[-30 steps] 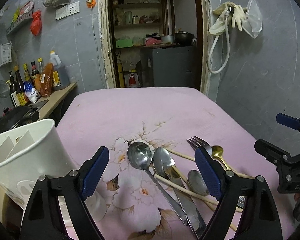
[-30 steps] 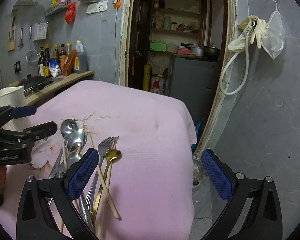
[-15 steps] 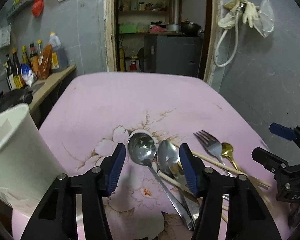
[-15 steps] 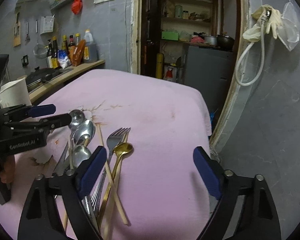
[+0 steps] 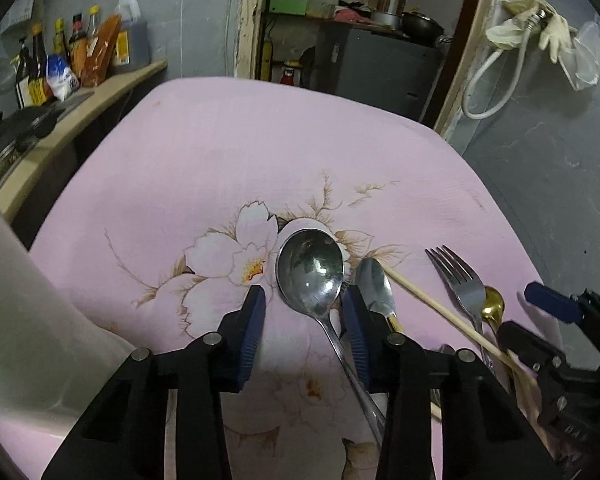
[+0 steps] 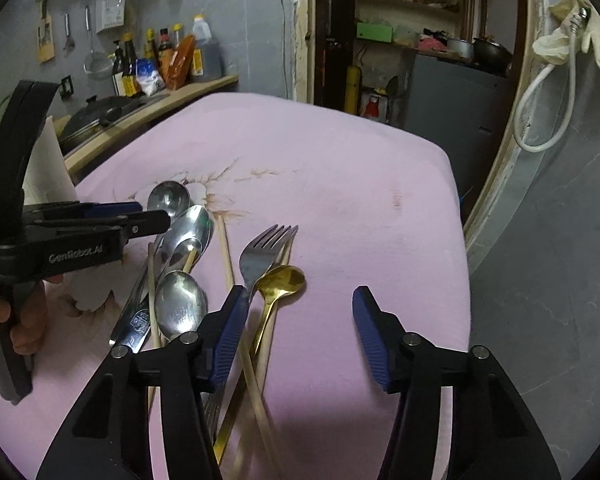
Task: Organize utensils
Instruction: 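Grasp a silver spoon with the left tool while the right tool approaches the gold spoon, then grasp the gold spoon with the right tool and lift it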
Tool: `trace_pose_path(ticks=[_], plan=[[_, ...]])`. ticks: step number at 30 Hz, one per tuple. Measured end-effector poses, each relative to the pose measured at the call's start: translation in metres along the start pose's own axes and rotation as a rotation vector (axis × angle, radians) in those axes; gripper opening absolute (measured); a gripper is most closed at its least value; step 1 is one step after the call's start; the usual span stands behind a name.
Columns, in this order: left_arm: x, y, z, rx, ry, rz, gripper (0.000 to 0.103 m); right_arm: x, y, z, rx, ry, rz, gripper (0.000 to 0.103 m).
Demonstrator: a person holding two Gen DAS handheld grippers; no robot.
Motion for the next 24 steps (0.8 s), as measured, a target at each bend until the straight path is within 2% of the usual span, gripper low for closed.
trace_pose_path(ticks=[5, 12, 14, 17, 24], plan=[[-0.008, 0.005, -0.003, -0.011, -0.017, 0.049, 0.023, -0.005, 0.002, -0.005, -0.022, 0.011, 0.021, 0.047], [-0.006, 0.011, -0.006, -0.015, -0.031, 0.084, 0.017, -0.007, 0.007, -0.011, -0.037, 0.02, 0.03, 0.043], [-0.006, 0.011, -0.006, -0.01, -0.044, 0.09, 0.011, -0.005, 0.008, -0.013, -0.038, 0.025, 0.022, 0.041], [-0.005, 0.012, -0.007, -0.01, -0.067, 0.093, 0.004, -0.004, 0.008, -0.015, -0.043, 0.033, 0.011, 0.031], [-0.001, 0.012, -0.004, -0.001, -0.126, 0.091, 0.001, -0.005, 0.008, -0.014, -0.036, 0.034, 0.013, 0.024]])
Point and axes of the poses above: each gripper's, at about its wrist camera, not at the fingertips, and z roughly against the way its jaws point, x to its right, y to its top, the point moved 1 cm from there along -z, roughly the way its jaws point, and after that the axes turned 6 degrees about z, right-handed, at the moved point
